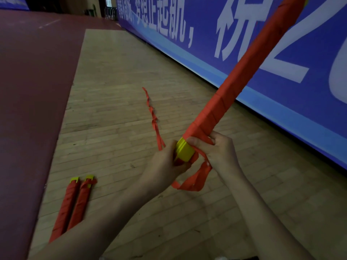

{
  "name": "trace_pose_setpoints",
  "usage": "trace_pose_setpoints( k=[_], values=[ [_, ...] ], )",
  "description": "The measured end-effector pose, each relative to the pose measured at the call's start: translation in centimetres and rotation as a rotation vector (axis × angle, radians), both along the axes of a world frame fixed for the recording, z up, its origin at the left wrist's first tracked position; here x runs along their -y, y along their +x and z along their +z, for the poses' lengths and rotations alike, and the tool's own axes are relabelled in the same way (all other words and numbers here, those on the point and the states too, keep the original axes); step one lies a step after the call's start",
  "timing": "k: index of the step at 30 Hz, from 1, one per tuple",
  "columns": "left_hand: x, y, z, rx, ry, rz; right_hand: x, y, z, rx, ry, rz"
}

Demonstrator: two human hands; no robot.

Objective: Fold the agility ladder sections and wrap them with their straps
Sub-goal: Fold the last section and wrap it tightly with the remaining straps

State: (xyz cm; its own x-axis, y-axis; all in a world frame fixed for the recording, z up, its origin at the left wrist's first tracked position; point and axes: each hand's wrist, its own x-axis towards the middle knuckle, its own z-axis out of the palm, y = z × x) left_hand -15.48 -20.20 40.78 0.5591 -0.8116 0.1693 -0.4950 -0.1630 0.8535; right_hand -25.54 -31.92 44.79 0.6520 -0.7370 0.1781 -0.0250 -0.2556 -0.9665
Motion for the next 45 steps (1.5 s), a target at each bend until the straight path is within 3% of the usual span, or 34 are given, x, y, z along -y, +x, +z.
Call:
trace_pose_setpoints(
  k=[4,7,10,16,19,25,31,35,41,45],
  values=[
    [0.1,-0.7,0.2,0.337,0.201,0.036,-0.2,-0.1,0.2,-0.011,-0.019,-0.034],
    [0.3,-1.5,0.0,0.402,0.117,0.158,-0.5,-0.1,0.3,-0.036,-0.020,-0.013],
    [0.3,-1.3,-0.1,0.309,-0.027,0.164,-0.8,0.0,0.4,-0.039,-0.013,0.019],
    [0.3,0.3,-0.9,0.218,-0.113,0.141,-0.5,-0.6,0.9,-0.099,-0.036,0.150],
    [0.4,0.5,-0.6,0.066,-0.136,0.113,-0.4,-0.9,0.9,-0.075,0.036,0.247],
    [0.0,-0.1,2.1,-0.419,-0.314,-0.113,-0.8,-1.3,2.0,0.005,0.202,0.353],
    [-1.2,-0.9,3.2,-0.645,-0.341,-0.370,-1.4,-1.7,2.9,0.117,0.361,0.477],
    [-1.8,-1.1,3.3,-0.815,-0.269,-0.555,-1.4,-1.9,2.7,0.168,0.292,0.560],
    [-1.7,-0.3,3.5,-0.812,-0.164,-0.568,-1.0,-1.9,2.0,0.119,0.091,0.452],
    [-1.3,0.0,3.2,-0.588,-0.187,-0.370,-0.6,-1.9,2.4,0.034,0.063,0.392]
  ],
)
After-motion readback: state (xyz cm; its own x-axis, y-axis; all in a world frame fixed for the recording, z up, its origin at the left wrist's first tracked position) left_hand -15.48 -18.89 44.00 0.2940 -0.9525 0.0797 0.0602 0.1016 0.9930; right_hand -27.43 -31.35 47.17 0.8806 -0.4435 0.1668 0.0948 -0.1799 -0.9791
